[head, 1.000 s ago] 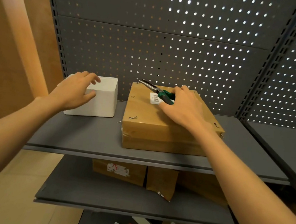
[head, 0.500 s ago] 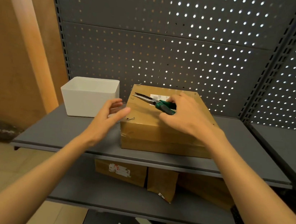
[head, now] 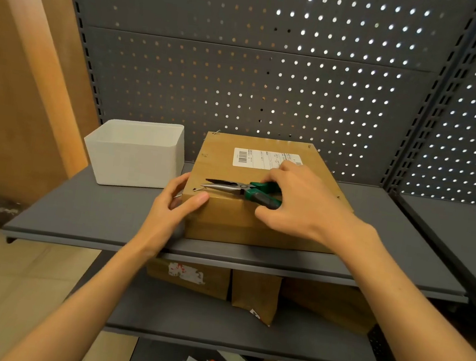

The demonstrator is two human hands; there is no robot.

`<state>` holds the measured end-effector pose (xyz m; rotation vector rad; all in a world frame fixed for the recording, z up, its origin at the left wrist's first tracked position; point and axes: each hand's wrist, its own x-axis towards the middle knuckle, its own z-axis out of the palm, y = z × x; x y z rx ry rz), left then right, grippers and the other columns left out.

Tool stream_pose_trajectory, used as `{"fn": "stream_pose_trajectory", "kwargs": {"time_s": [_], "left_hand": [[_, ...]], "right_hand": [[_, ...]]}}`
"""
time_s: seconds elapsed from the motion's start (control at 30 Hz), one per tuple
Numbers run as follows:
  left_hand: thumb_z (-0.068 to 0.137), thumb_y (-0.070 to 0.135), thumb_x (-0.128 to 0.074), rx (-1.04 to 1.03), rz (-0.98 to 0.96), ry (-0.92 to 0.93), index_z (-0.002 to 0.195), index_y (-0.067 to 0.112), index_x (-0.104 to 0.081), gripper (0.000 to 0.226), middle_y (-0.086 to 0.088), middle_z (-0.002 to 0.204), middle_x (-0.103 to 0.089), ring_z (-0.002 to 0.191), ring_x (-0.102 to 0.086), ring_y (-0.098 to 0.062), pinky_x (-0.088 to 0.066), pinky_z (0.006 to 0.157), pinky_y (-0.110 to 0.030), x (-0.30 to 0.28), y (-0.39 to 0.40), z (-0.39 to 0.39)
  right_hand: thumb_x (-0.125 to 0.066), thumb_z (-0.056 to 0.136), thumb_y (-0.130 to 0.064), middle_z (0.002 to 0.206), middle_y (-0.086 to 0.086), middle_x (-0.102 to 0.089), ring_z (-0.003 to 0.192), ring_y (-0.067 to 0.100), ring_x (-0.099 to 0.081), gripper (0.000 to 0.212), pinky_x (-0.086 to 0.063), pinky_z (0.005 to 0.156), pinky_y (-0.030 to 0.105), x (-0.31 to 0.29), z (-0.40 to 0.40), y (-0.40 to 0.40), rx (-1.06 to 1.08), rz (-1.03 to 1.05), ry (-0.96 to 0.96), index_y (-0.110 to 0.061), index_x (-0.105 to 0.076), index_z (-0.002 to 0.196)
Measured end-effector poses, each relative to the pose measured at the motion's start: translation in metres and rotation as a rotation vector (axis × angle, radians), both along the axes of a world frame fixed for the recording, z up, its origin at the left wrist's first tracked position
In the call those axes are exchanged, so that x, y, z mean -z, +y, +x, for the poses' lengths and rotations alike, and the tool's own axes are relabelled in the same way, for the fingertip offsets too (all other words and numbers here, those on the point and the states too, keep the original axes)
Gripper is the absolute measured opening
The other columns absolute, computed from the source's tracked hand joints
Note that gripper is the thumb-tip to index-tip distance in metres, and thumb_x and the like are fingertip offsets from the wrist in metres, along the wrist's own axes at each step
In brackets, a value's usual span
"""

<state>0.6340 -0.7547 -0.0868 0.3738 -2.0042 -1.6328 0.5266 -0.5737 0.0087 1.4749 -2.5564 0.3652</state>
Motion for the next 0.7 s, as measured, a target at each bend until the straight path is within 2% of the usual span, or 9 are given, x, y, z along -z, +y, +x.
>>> {"fn": "stream_pose_trajectory", "kwargs": {"time_s": [0.2, 0.33, 0.5, 0.6, 0.7], "left_hand": [[0.036, 0.085, -0.065, 0.022, 0.039, -0.031, 0.134, 0.036, -0.036, 0.114, 0.011, 0.130, -0.047, 0.114, -0.049, -0.004, -0.045, 0.080, -0.014, 0.0026, -0.0054, 0.0001], [0.034, 0.085, -0.066, 0.025, 0.057, -0.036, 0.132, 0.039, -0.037, 0.112, 0.018, 0.124, -0.049, 0.111, -0.050, -0.003, -0.045, 0.078, -0.013, 0.0040, -0.0066, -0.0002], [0.032, 0.085, -0.066, 0.009, 0.075, -0.054, 0.136, 0.030, -0.040, 0.121, 0.007, 0.127, -0.052, 0.114, -0.052, -0.008, -0.045, 0.081, -0.016, 0.0058, -0.0082, -0.0005], [0.033, 0.085, -0.066, 0.016, 0.076, -0.072, 0.136, 0.030, -0.041, 0.119, 0.005, 0.131, -0.052, 0.117, -0.050, -0.010, -0.043, 0.083, -0.017, 0.0063, -0.0092, -0.0001], [0.035, 0.086, -0.064, 0.011, 0.057, -0.075, 0.136, 0.029, -0.042, 0.118, 0.005, 0.130, -0.052, 0.118, -0.050, -0.010, -0.042, 0.082, -0.016, 0.0069, -0.0089, -0.0003]], "right_hand": [[-0.056, 0.079, -0.044, 0.099, -0.003, -0.048, 0.091, 0.016, -0.040, 0.046, -0.035, 0.070, 0.027, 0.0020, 0.0003, -0.0028, -0.022, 0.018, 0.078, -0.020, -0.056, 0.119], [-0.055, 0.080, -0.044, 0.105, -0.001, -0.053, 0.090, 0.017, -0.042, 0.047, -0.037, 0.068, 0.028, 0.0023, -0.0007, -0.0014, -0.037, 0.019, 0.106, -0.020, -0.056, 0.120], [-0.055, 0.079, -0.044, 0.096, -0.002, -0.052, 0.086, 0.017, -0.042, 0.048, -0.036, 0.066, 0.028, 0.0011, -0.0019, -0.0040, -0.058, 0.012, 0.126, -0.021, -0.060, 0.120], [-0.055, 0.079, -0.044, 0.093, -0.001, -0.052, 0.086, 0.018, -0.045, 0.044, -0.040, 0.064, 0.029, 0.0004, -0.0024, -0.0042, -0.076, 0.017, 0.115, -0.021, -0.063, 0.117], [-0.055, 0.080, -0.044, 0.092, 0.000, -0.051, 0.085, 0.017, -0.044, 0.045, -0.045, 0.069, 0.032, -0.0004, -0.0049, -0.0015, -0.099, 0.033, 0.113, -0.022, -0.063, 0.118]]}}
